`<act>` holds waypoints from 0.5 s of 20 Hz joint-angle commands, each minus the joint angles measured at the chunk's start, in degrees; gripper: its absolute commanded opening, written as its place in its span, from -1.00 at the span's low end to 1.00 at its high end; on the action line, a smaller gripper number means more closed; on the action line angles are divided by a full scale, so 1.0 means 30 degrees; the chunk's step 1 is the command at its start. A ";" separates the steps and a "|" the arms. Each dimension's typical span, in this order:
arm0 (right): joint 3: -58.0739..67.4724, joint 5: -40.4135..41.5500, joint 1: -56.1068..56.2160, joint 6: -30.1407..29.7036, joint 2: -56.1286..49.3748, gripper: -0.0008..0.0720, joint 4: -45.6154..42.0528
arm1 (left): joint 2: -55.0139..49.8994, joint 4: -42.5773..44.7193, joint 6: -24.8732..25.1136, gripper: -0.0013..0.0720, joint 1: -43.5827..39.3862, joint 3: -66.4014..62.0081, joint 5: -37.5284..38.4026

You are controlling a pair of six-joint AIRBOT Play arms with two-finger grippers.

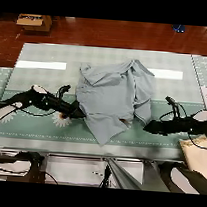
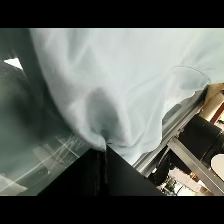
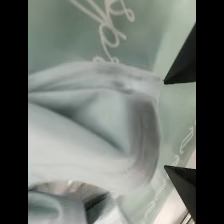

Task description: Fold the shirts.

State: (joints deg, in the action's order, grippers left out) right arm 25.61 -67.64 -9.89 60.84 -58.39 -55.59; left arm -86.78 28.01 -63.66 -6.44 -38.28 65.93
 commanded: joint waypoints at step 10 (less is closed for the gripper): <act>0.2616 0.2302 0.2645 0.4867 0.0015 0.66 -0.4415 | 0.0007 0.0000 0.0350 -0.92 0.0379 -0.0022 0.0124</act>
State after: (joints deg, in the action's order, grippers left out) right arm 32.14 -62.63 -2.28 74.98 -58.39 -71.85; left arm -86.78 28.01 -63.05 -5.93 -38.28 66.28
